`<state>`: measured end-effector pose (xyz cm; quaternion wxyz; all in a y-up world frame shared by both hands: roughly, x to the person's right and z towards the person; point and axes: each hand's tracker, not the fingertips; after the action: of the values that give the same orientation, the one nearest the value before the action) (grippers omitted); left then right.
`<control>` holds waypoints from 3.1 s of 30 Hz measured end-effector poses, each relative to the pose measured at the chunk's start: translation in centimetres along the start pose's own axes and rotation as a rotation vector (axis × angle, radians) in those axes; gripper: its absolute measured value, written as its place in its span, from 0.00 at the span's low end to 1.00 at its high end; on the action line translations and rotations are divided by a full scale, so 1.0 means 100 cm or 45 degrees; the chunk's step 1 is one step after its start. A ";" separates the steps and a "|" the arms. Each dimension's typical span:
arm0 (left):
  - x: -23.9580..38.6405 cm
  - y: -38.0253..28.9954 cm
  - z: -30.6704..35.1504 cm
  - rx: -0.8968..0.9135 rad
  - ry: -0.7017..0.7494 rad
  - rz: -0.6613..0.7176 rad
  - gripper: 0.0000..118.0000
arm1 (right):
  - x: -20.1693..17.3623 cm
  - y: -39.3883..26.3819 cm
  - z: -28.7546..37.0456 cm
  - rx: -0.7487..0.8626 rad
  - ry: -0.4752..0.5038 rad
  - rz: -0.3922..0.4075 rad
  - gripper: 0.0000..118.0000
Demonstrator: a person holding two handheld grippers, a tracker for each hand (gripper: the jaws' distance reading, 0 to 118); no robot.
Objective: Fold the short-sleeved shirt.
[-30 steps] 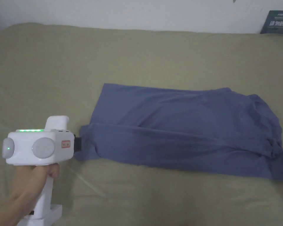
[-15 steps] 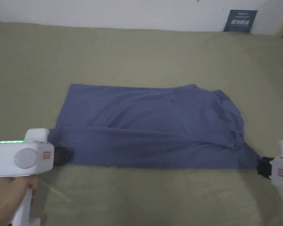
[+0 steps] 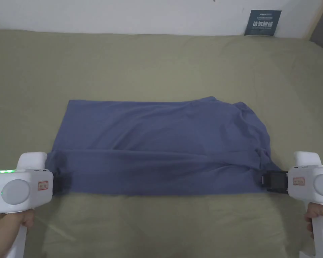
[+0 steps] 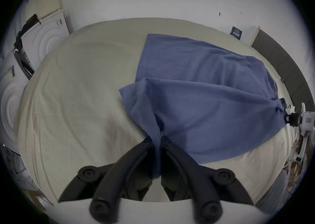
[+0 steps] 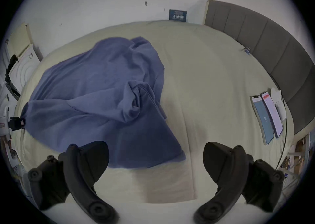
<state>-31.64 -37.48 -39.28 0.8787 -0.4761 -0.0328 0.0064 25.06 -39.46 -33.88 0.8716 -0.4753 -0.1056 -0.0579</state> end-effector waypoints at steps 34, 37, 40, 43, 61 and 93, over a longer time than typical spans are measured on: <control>-0.025 -0.072 0.070 0.037 -0.004 0.048 0.07 | 0.011 -0.087 0.096 0.069 0.095 -0.056 0.12; -0.027 -0.074 0.070 0.039 -0.006 0.045 0.07 | 0.013 -0.088 0.098 0.069 0.097 -0.046 0.12; -0.029 -0.075 0.066 0.044 -0.023 0.060 0.08 | 0.013 -0.089 0.095 0.090 0.108 -0.063 0.18; -0.033 -0.077 0.063 0.035 -0.060 0.100 0.88 | 0.012 -0.089 0.091 0.106 0.078 -0.073 0.92; -0.016 0.047 0.030 0.213 -0.022 -0.015 0.02 | -0.054 0.017 0.068 0.275 0.107 0.083 0.10; 0.004 0.158 -0.112 0.021 0.093 -0.120 0.03 | -0.035 0.183 -0.070 0.103 -0.043 0.088 0.55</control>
<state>-30.21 -38.16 -58.61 0.8826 -0.4667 -0.0228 -0.0521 26.22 -35.49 -53.32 0.8896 -0.4439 -0.1059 -0.0155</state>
